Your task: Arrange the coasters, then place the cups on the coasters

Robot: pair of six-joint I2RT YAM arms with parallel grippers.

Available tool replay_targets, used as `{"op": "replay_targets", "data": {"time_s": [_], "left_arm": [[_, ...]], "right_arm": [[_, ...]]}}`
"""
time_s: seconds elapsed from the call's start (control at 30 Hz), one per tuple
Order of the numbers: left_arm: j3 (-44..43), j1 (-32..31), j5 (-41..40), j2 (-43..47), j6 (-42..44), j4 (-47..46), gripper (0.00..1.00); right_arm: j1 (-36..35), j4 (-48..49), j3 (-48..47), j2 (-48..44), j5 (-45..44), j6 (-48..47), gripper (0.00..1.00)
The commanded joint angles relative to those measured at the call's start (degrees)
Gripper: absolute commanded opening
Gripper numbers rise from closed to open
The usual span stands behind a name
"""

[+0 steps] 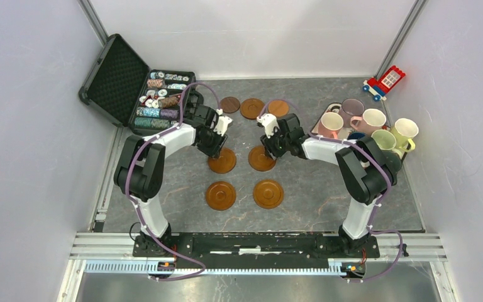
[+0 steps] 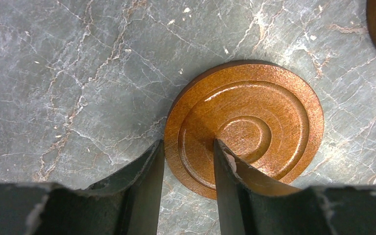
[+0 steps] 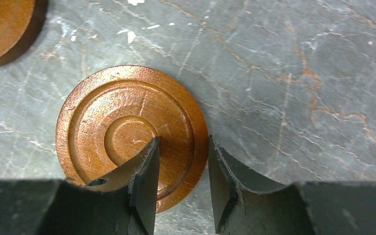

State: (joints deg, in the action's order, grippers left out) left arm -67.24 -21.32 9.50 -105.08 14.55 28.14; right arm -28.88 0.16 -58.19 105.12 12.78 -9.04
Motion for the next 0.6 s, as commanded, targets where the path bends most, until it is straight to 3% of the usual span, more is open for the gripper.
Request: {"op": "replay_targets", "data": {"time_s": [0.0,0.17,0.3,0.43,0.57], "left_arm": [[1.9,-0.71,1.05,1.3,-2.26,2.18,0.46],[1.47,-0.65,1.04,1.53,-2.73,2.17,0.48],[-1.62,-0.61,1.05,2.58,-3.64,3.34,0.62],[-8.27,-0.58,1.74,3.11,-4.28,3.68,0.74],[-19.79,-0.66,3.15,-1.7,-5.68,4.27,0.77]], "right_arm": [[-2.32,-4.55,2.94,-0.57,0.12,0.77,0.4],[-2.31,-5.48,3.47,-1.41,-0.42,0.6,0.41],[-1.61,-6.65,1.55,-2.32,-0.67,0.63,0.52],[1.17,-6.45,-3.98,-3.43,3.32,2.5,0.67],[3.58,-5.44,-9.96,-3.1,5.92,2.6,0.74]]}}
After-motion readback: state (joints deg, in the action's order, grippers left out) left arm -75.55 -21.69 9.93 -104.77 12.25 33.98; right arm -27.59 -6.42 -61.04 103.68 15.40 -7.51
